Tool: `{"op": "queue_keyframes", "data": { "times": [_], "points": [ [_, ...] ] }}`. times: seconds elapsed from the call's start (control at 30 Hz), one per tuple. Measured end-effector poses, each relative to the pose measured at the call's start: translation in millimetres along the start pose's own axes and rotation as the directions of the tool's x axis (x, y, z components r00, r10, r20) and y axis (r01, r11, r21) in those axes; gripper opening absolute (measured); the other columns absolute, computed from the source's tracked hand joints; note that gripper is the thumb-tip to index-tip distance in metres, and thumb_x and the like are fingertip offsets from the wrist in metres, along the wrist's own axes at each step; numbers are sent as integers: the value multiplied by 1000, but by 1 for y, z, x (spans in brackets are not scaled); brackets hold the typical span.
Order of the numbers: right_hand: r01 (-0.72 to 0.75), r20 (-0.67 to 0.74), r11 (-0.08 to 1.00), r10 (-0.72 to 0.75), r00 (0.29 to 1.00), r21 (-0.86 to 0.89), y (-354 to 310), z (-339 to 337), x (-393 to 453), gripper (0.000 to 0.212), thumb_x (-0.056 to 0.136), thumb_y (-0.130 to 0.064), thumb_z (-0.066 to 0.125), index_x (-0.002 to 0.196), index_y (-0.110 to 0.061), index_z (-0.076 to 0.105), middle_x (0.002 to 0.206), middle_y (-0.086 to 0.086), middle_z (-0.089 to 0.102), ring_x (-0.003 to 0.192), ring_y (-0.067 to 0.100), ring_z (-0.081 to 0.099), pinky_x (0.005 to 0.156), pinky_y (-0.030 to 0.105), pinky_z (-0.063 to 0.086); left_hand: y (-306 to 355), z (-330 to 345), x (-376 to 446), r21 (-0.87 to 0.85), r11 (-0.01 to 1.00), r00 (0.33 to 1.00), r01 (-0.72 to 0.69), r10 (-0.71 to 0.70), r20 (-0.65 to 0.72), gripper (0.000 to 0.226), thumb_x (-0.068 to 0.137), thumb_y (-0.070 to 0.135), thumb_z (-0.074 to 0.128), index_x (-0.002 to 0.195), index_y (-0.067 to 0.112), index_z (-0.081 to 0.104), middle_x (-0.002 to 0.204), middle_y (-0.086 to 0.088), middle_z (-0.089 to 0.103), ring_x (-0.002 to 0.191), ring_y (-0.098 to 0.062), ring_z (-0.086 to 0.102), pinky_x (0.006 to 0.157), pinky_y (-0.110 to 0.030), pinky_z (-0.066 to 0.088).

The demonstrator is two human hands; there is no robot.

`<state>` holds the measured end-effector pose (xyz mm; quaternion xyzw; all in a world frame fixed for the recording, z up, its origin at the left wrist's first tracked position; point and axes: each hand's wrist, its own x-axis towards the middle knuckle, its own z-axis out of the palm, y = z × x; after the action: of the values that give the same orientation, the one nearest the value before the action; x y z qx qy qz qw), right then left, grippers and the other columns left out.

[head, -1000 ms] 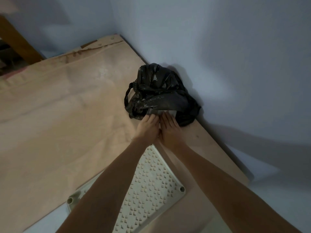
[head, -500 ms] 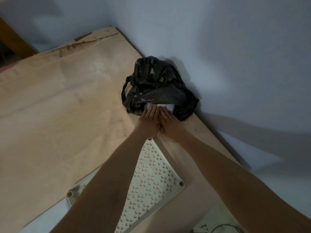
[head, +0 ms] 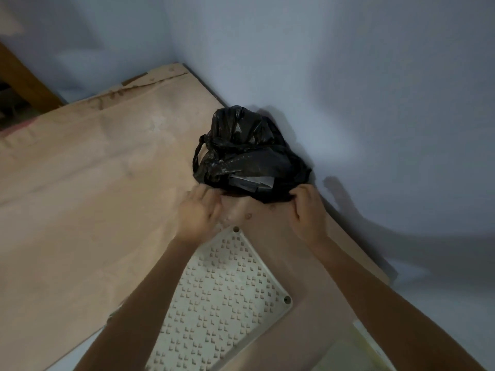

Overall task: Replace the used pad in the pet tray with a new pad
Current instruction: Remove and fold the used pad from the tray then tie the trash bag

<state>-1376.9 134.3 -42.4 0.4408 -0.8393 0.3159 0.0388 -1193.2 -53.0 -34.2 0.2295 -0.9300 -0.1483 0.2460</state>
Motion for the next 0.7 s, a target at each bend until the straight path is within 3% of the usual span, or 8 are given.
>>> {"op": "queue_keyframes", "data": {
  "times": [0.07,0.17,0.27,0.33,0.37,0.47,0.57,0.7],
  "points": [
    [-302,-41,949,306,951,91,14,-8,6,19,89,-2,49,106,3,55,103,19,56,93,33,56,73,34,41,-25,-6,6,-56,938,935,342,-345,-76,27,90,18,45,104,1,60,99,-15,59,87,-32,56,72,-40,45],
    [-626,125,711,623,772,322,24,-10,29,23,94,-10,45,114,0,52,101,8,52,94,19,49,77,25,40,-46,-4,30,-215,710,734,671,-677,55,41,94,21,51,128,-1,46,127,-18,49,106,-33,55,88,-42,46],
    [-749,297,418,732,613,515,27,-6,54,9,92,-12,47,92,-6,53,82,9,51,79,18,47,56,17,38,-46,2,61,-566,286,511,774,-809,291,53,94,22,52,140,5,33,133,-14,46,112,-28,53,92,-37,46],
    [-742,384,265,722,576,616,26,0,63,6,90,-10,50,91,-8,56,77,7,56,73,18,53,57,19,43,-41,5,75,-701,-49,386,712,-806,449,38,92,17,54,127,9,43,100,-9,55,82,-21,56,67,-26,51],
    [-728,406,219,710,576,650,24,3,65,7,89,-8,52,93,-7,57,77,6,57,71,17,54,58,21,45,-37,7,79,-704,-112,373,701,-784,496,25,91,16,55,114,8,48,86,-6,53,68,-18,52,52,-20,47],
    [-726,441,95,738,510,681,20,9,71,16,86,-10,60,100,-3,64,85,9,63,74,20,62,61,27,49,-28,13,79,-673,-77,427,736,-718,549,18,90,14,58,105,3,56,76,-7,55,54,-17,49,39,-20,37],
    [-780,519,27,732,441,626,23,8,73,13,85,-21,65,79,-10,62,65,6,58,44,10,56,38,17,39,-26,11,78,-686,-94,431,722,-714,551,20,85,12,66,102,4,64,69,-7,57,43,-13,48,40,-20,35],
    [-885,617,126,672,409,449,25,3,64,21,83,-26,69,70,-12,60,53,3,52,41,11,43,39,21,32,-26,-2,74,-689,-111,395,716,-750,531,10,83,14,70,74,12,65,63,-5,55,43,-11,42,41,-19,33]
  ]
}}
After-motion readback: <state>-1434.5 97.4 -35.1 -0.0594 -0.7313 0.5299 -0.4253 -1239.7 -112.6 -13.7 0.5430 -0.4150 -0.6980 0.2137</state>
